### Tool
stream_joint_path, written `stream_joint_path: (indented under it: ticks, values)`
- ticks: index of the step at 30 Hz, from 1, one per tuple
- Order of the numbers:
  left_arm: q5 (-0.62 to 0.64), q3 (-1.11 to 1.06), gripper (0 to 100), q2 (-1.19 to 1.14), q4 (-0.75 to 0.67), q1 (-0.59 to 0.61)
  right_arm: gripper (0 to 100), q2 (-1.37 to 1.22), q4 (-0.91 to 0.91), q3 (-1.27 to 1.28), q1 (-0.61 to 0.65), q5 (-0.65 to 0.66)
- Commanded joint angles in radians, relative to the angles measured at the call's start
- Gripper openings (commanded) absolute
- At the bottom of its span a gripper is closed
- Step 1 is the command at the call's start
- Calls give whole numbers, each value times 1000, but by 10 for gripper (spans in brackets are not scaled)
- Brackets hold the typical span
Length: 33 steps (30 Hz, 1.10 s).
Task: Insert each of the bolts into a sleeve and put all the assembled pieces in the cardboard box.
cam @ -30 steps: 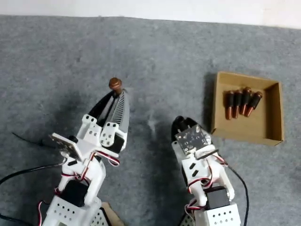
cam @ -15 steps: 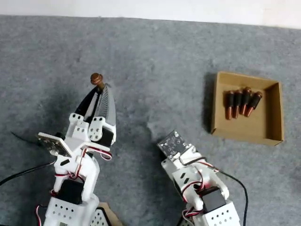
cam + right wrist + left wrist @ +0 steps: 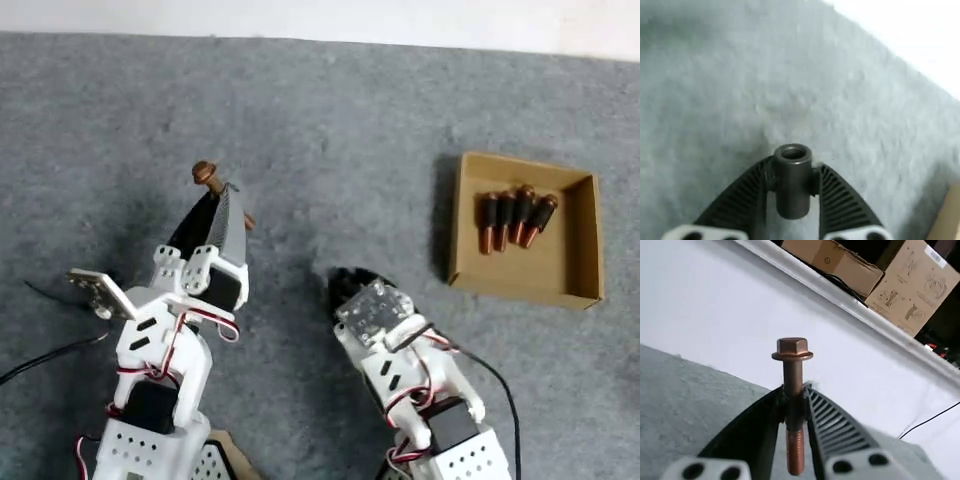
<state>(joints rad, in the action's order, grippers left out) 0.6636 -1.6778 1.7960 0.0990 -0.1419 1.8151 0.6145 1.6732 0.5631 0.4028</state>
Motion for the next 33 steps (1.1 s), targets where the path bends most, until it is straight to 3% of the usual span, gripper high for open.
stream_joint_path:
  ticks: [1, 6, 11, 14, 33]
  values:
    - [97, -18, 4, 13, 0, 5, 5, 8, -76, 139, 82, 12]
    - [137, -18, 4, 13, 2, -18, 5, 8, -70, 139, 154, 12]
    - [132, -18, 4, 13, 75, -165, 5, 8, -70, 137, 153, 17]
    - [130, -18, 4, 13, 146, -219, 5, 8, -68, 136, 147, 106]
    - [109, -18, 4, 13, 219, -286, 5, 8, -54, 136, 104, 124]
